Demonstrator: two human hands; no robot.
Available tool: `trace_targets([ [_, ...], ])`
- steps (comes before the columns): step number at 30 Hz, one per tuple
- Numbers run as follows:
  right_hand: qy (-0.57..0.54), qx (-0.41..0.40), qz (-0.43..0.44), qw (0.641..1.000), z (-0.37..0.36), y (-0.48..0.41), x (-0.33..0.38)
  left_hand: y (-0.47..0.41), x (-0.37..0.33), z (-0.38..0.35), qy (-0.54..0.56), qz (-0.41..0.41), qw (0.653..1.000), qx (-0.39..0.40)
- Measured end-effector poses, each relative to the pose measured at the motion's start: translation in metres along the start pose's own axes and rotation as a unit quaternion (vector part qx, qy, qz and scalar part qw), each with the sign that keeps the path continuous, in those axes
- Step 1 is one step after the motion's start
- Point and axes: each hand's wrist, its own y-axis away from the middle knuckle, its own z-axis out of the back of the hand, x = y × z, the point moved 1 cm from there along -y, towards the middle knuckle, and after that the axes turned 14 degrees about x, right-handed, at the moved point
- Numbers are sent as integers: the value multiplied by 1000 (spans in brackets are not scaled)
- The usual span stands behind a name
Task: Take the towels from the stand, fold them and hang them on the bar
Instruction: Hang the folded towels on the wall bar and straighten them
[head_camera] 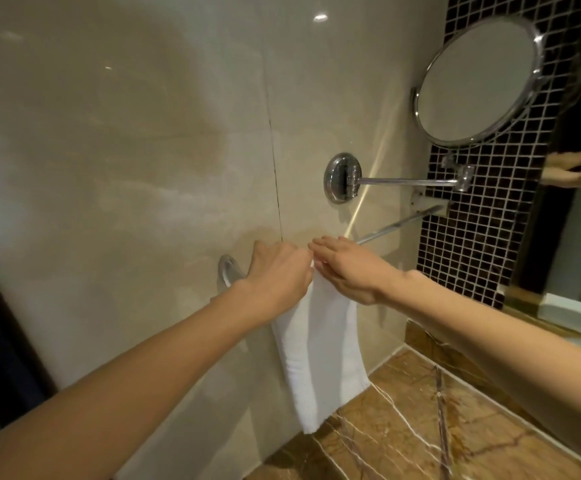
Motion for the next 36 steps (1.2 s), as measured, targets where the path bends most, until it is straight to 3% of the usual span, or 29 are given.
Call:
trace_targets([
  [8,-37,-5,-16,999,2,22,2,32,-18,1,104,-58,984,-129],
  [14,-39,6,-7,999,-7,35,12,73,-39,-32,264,-154,928,-214],
  [18,-36,5,-15,999,-8,37,18,104,-52,-85,404,-106,894,-163],
  [23,-36,2,-7,999,-3,31,26,135,-65,-179,561,133,817,20],
  [25,-43,1,-13,999,-1,27,28,140,-69,-208,589,180,784,83],
  [27,-55,-9,-24,998,1,23,28,141,-72,-227,591,196,774,113],
  [32,-55,-32,-45,997,6,13,29,128,-84,-256,597,200,771,95],
  [36,-35,-51,-47,997,8,6,33,119,-94,-272,641,196,732,120],
])
